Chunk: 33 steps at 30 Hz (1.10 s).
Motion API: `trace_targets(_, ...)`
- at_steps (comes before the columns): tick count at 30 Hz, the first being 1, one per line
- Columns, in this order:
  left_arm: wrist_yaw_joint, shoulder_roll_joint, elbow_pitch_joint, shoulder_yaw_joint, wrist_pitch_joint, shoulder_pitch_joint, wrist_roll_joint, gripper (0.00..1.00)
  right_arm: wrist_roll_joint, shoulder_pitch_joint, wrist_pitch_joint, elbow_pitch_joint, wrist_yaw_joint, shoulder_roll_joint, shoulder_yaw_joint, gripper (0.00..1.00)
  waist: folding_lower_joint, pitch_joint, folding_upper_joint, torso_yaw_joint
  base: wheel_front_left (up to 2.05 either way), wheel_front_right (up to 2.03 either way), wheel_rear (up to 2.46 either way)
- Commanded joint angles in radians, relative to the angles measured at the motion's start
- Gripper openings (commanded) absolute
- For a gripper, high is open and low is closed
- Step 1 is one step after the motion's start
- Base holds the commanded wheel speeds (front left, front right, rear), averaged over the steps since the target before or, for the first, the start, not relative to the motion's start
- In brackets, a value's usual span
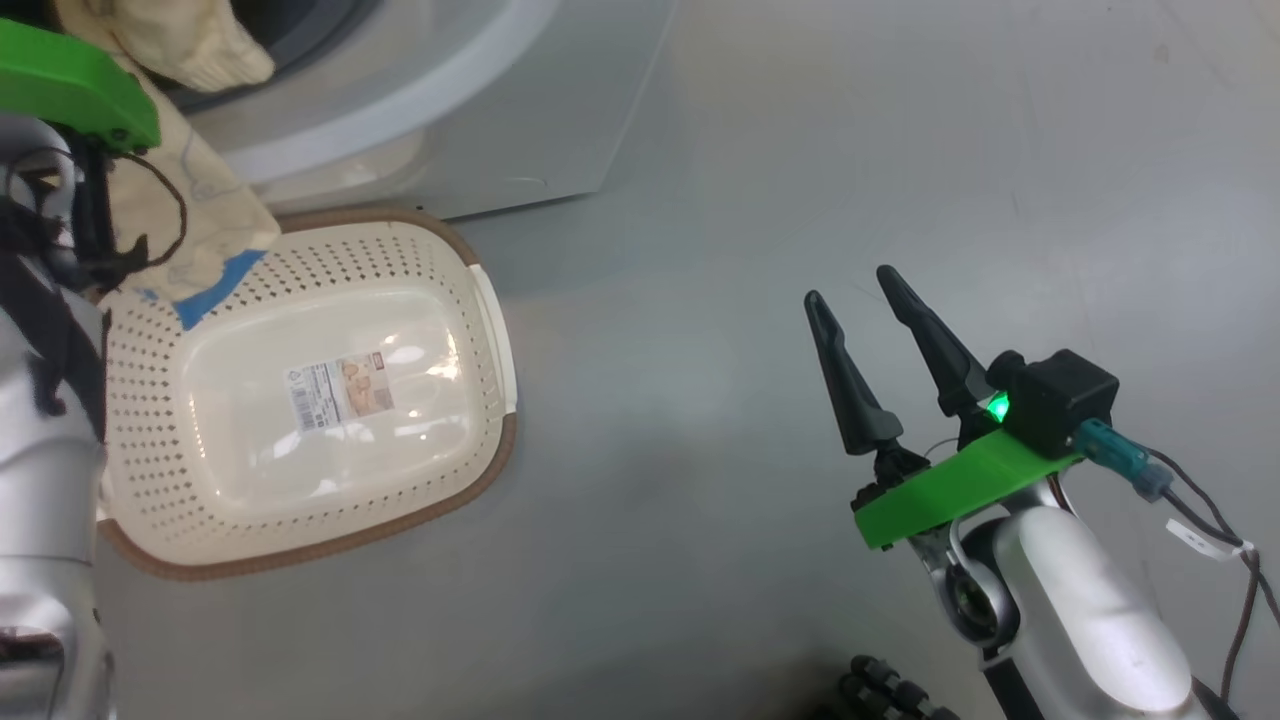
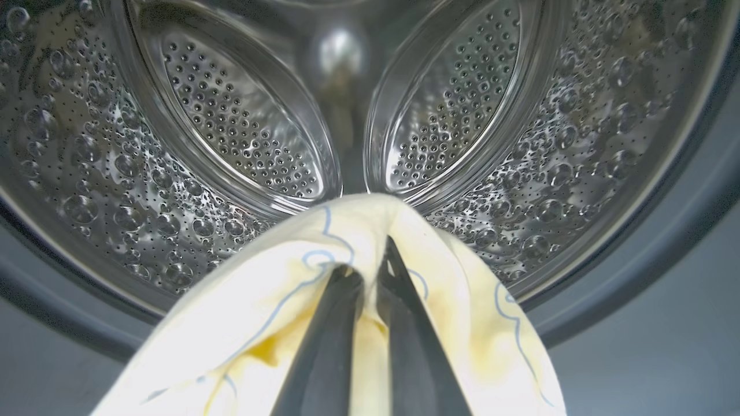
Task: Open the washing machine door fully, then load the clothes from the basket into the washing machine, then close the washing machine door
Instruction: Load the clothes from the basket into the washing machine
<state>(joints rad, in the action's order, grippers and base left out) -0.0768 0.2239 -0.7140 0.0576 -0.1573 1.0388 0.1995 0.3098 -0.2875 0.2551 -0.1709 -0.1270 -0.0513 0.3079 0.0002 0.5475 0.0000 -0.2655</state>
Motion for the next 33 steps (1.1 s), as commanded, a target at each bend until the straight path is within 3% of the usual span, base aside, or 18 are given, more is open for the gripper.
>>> trace_targets(1,0.005,0.063,-0.002,-0.022,-0.014,0.060,-0.012,0.00,0.012,-0.018,0.007,0.029,-0.004,0.001,0.025,1.00,-0.0002,0.043,0.0000,-0.036,0.00,0.00,0.00)
trace_targets(14,0.005,0.125,-0.174,0.028,-0.041,0.292,-0.060,0.00,0.012,-0.028,0.007,0.028,-0.004,0.001,0.059,1.00,-0.0002,0.120,0.0000,-0.074,0.00,0.00,0.00)
trace_targets(33,0.018,0.176,-0.271,0.110,-0.066,0.532,-0.127,0.00,0.017,-0.015,0.007,0.030,-0.004,0.001,0.097,1.00,-0.0002,0.199,0.0000,-0.107,0.00,0.00,0.00)
